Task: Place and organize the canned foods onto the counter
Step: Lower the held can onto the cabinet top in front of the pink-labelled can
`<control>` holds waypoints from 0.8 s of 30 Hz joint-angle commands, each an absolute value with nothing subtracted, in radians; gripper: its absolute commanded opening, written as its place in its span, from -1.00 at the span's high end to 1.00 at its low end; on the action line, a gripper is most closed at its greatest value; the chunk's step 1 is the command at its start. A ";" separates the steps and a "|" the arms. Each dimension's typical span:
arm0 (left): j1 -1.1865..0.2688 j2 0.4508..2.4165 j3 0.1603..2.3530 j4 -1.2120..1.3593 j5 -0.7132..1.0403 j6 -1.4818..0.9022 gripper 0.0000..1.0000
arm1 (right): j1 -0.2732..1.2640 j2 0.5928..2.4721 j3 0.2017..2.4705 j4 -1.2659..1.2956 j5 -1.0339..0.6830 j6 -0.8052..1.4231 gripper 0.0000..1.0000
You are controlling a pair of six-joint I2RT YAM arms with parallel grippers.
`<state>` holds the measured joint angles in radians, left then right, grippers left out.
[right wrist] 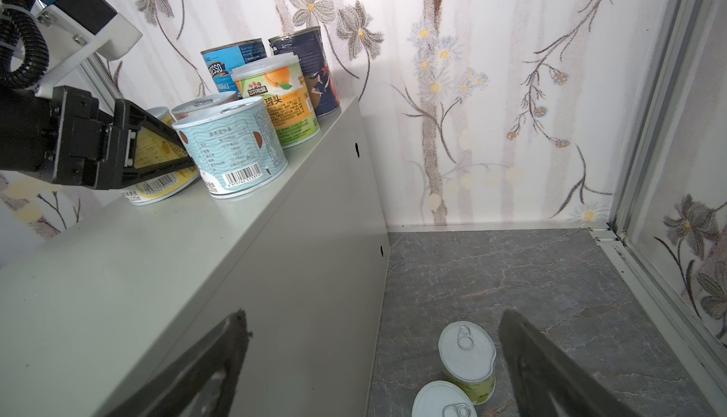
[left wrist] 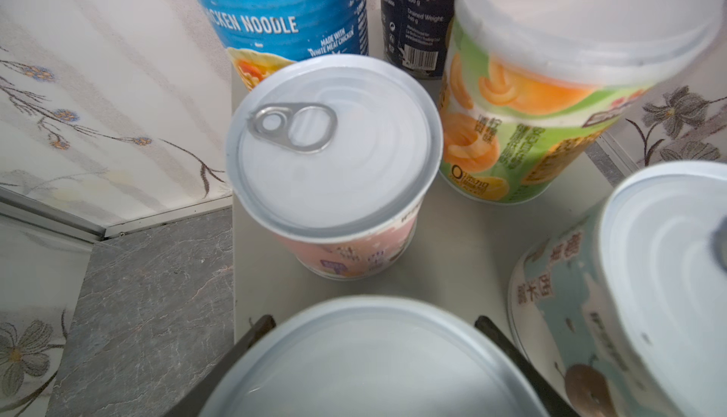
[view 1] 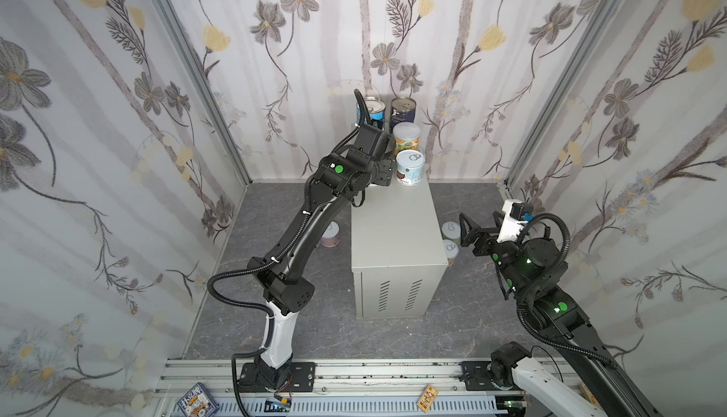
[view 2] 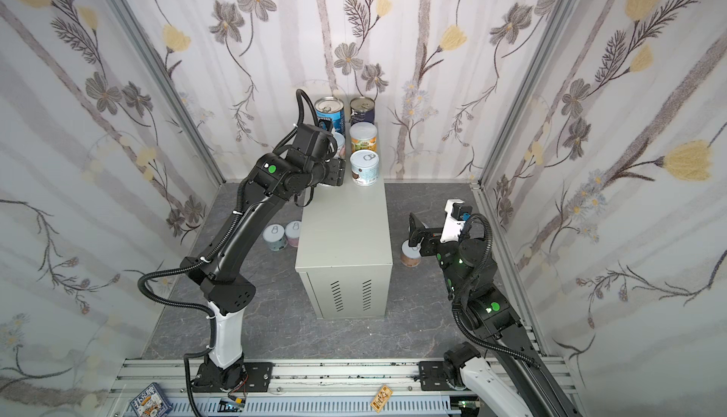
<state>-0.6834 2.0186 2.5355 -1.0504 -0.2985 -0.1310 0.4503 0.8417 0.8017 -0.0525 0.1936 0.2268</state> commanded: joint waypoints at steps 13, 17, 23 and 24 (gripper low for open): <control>-0.660 1.983 2.546 -0.986 -0.216 -0.126 -0.70 | 0.451 0.832 0.796 -0.056 0.208 0.229 -0.99; -0.641 1.953 2.519 -0.986 -0.116 -0.112 -0.72 | 0.450 0.836 0.794 -0.056 0.207 0.229 -0.99; -0.614 1.919 2.456 -0.992 -0.052 -0.091 -0.87 | 0.451 0.842 0.795 -0.049 0.206 0.229 -0.99; -0.612 1.906 2.433 -0.983 -0.040 -0.088 -0.90 | 0.451 0.842 0.795 -0.049 0.206 0.229 -0.99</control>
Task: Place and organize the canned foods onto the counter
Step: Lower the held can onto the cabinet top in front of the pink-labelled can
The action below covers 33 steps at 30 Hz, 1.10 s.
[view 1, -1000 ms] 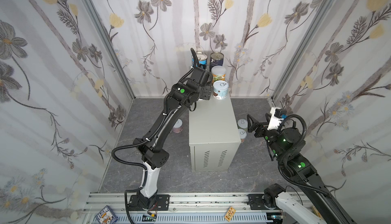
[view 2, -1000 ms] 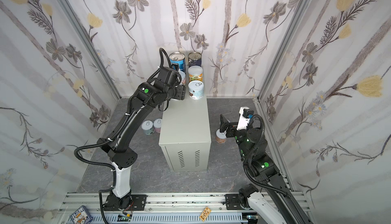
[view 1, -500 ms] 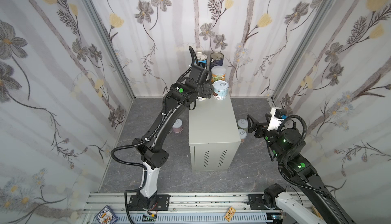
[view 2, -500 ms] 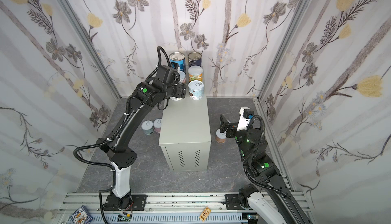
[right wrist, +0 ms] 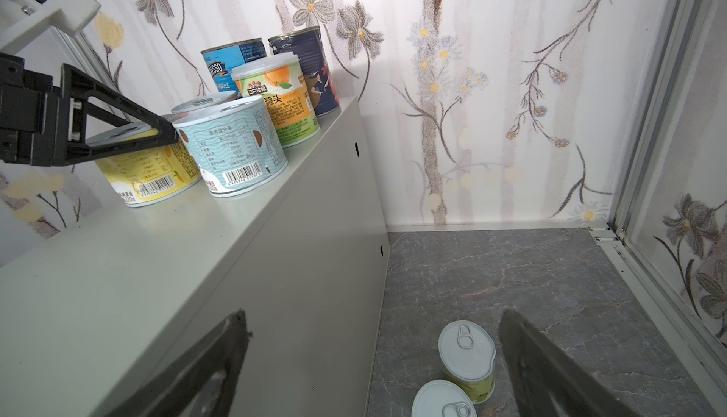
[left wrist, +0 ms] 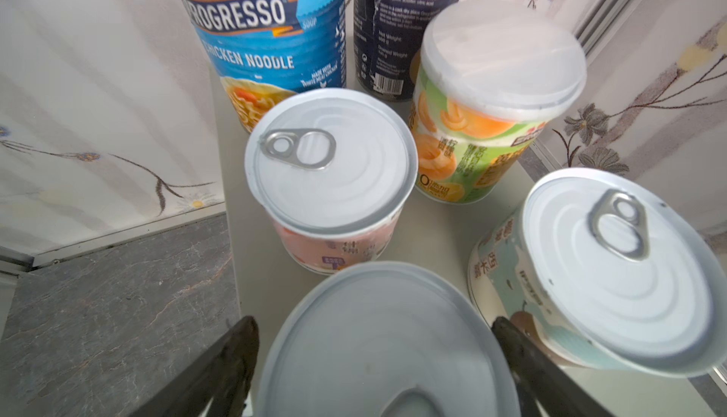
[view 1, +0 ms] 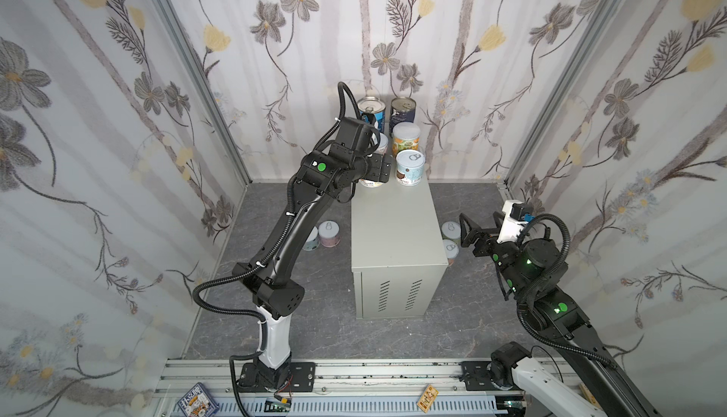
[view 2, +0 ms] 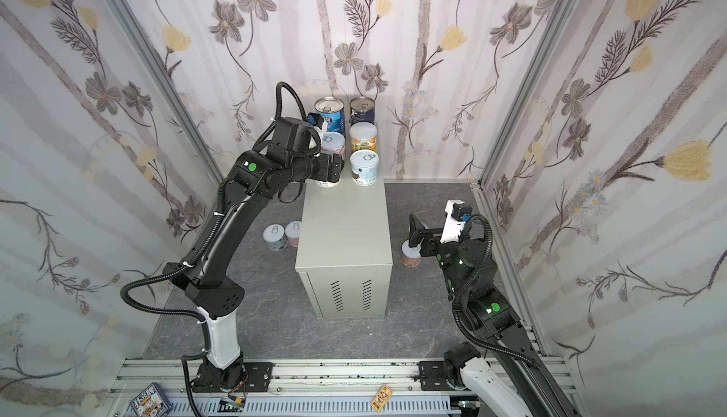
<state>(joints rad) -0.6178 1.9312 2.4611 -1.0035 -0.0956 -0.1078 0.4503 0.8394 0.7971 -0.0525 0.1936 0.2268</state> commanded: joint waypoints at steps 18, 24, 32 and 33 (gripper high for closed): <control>-0.560 1.671 1.990 -0.679 0.043 -0.008 -0.88 | 0.451 0.851 0.800 -0.033 0.209 0.235 -0.99; -0.558 1.687 1.991 -0.683 0.048 0.003 -0.74 | 0.451 0.862 0.805 -0.028 0.205 0.237 -0.99; -0.560 1.720 2.019 -0.696 0.092 0.002 -0.65 | 0.451 0.867 0.813 -0.029 0.206 0.235 -0.99; -0.559 1.726 2.027 -0.703 0.097 0.001 -0.64 | 0.451 0.867 0.813 -0.029 0.207 0.235 -0.99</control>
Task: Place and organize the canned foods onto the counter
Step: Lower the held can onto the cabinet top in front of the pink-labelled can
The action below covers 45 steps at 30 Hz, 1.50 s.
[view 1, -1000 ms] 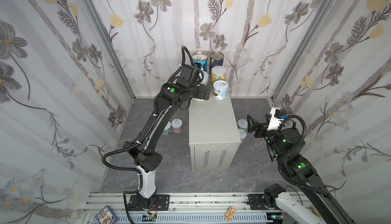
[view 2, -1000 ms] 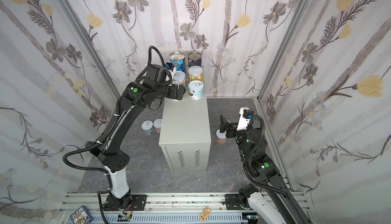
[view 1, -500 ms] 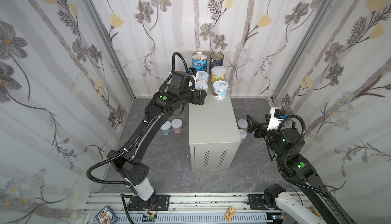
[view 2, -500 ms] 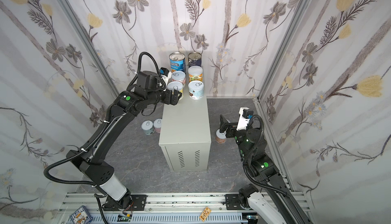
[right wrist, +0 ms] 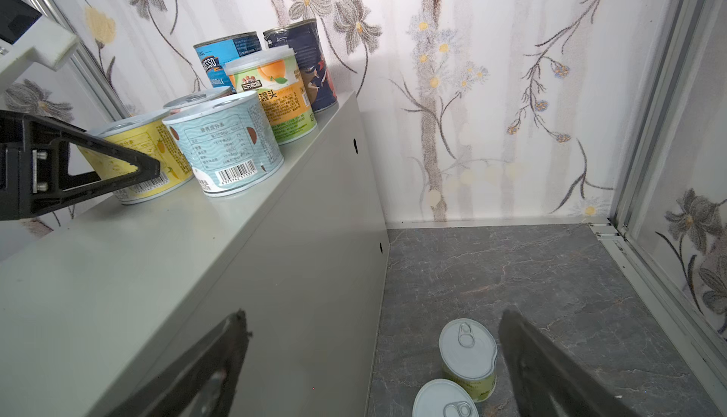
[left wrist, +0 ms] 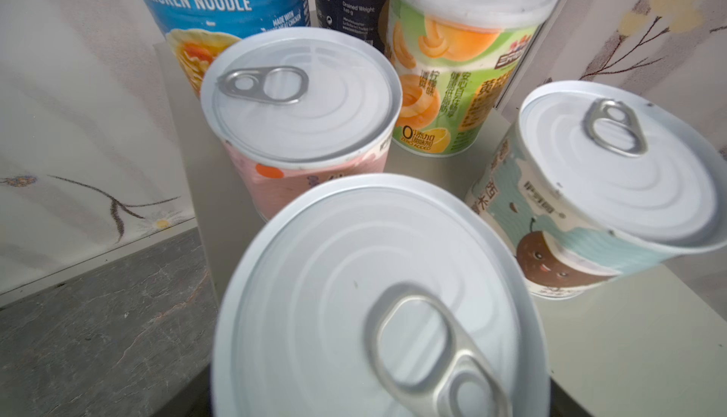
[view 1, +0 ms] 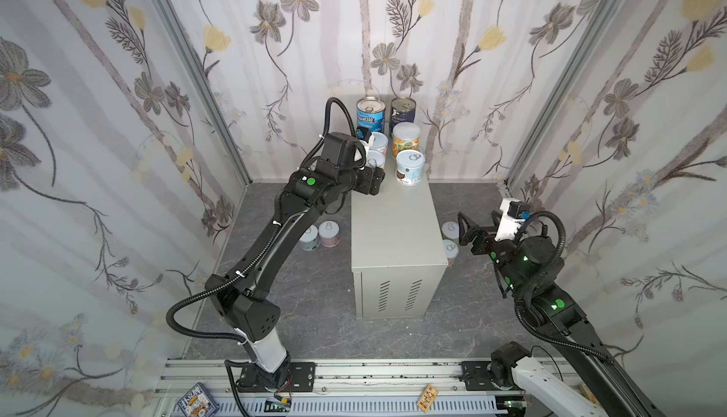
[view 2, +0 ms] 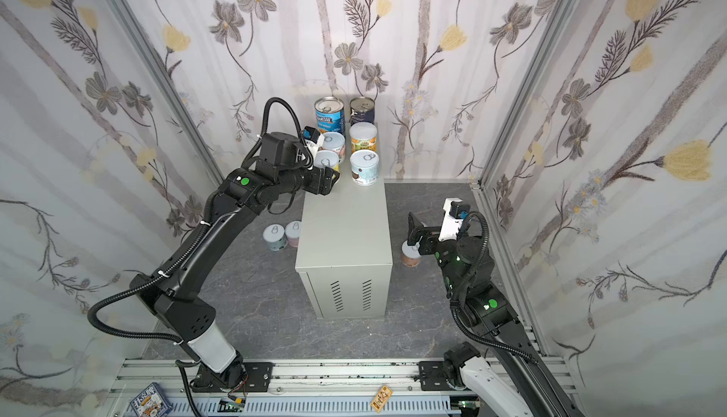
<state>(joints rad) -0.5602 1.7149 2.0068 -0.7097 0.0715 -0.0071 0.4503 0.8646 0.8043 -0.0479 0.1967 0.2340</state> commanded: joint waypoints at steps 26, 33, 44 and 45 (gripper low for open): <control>-0.564 1.766 2.071 -0.735 0.106 -0.002 -0.52 | 0.451 0.867 0.807 -0.029 0.215 0.232 -0.99; -0.567 1.759 2.071 -0.742 0.109 0.000 -0.54 | 0.451 0.868 0.807 -0.028 0.213 0.235 -0.99; -0.574 1.755 2.068 -0.751 0.079 0.012 -0.71 | 0.450 0.868 0.808 -0.028 0.213 0.235 -0.99; -0.573 1.753 2.067 -0.751 0.080 0.013 -0.72 | 0.451 0.870 0.808 -0.027 0.212 0.235 -0.99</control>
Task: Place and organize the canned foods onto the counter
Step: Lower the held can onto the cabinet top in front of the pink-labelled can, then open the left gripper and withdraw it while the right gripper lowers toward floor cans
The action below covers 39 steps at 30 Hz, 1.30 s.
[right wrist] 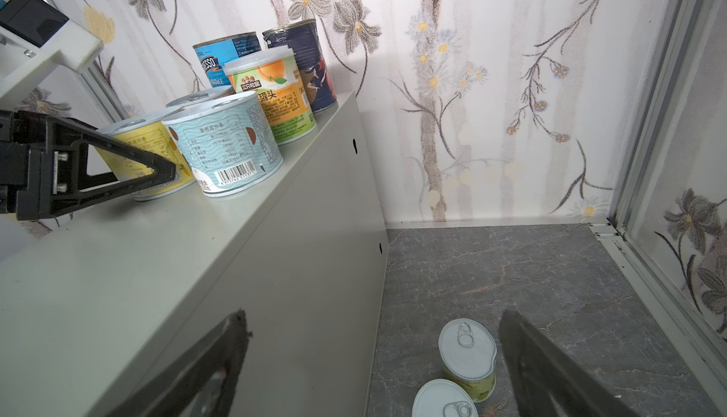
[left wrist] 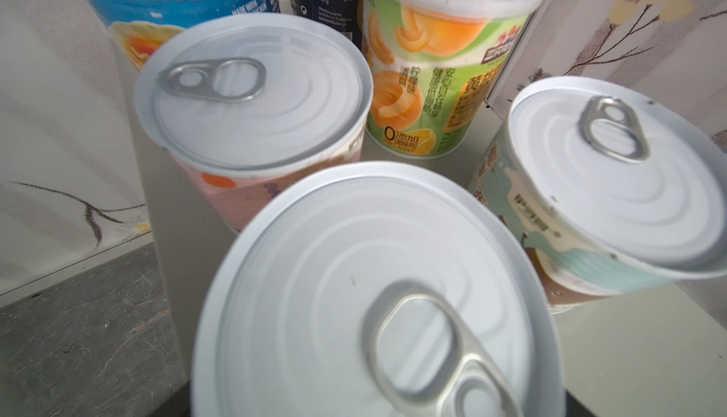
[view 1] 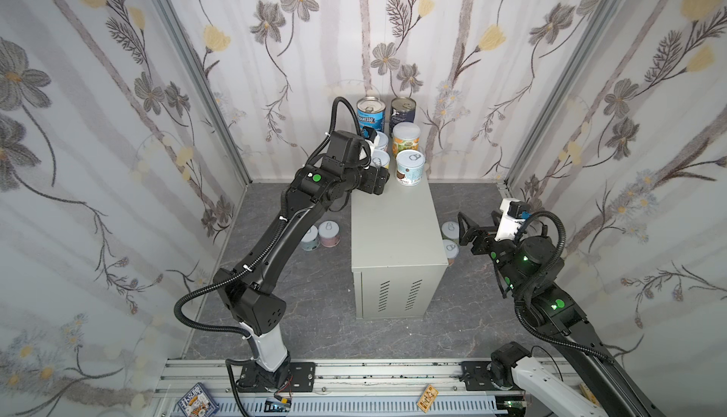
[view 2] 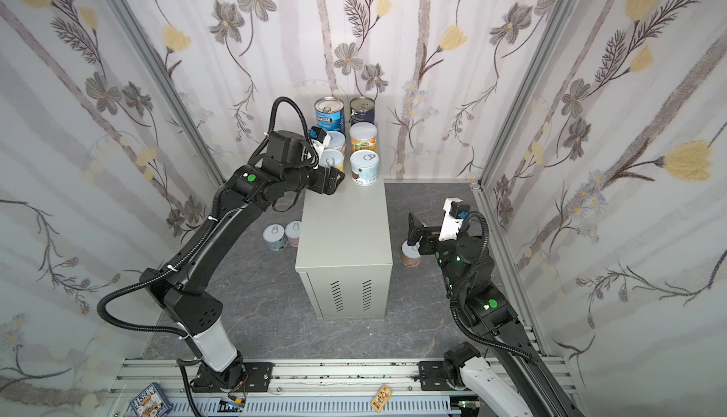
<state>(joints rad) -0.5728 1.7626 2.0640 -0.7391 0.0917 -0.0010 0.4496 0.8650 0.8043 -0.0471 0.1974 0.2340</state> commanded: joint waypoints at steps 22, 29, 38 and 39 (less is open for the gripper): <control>-0.571 1.472 1.689 -0.407 0.034 -0.041 -1.00 | 0.369 0.897 0.611 0.011 0.224 0.419 -0.99; -0.567 1.272 1.357 -0.084 -0.140 -0.120 -1.00 | 0.357 0.963 0.479 0.095 0.197 0.581 -0.99; -0.539 1.124 1.121 -0.011 -0.478 -0.229 -1.00 | 0.360 1.155 0.440 0.189 0.137 0.693 -0.99; -0.535 1.120 1.108 -0.017 -0.503 -0.241 -1.00 | 0.360 1.181 0.453 0.182 0.137 0.688 -0.99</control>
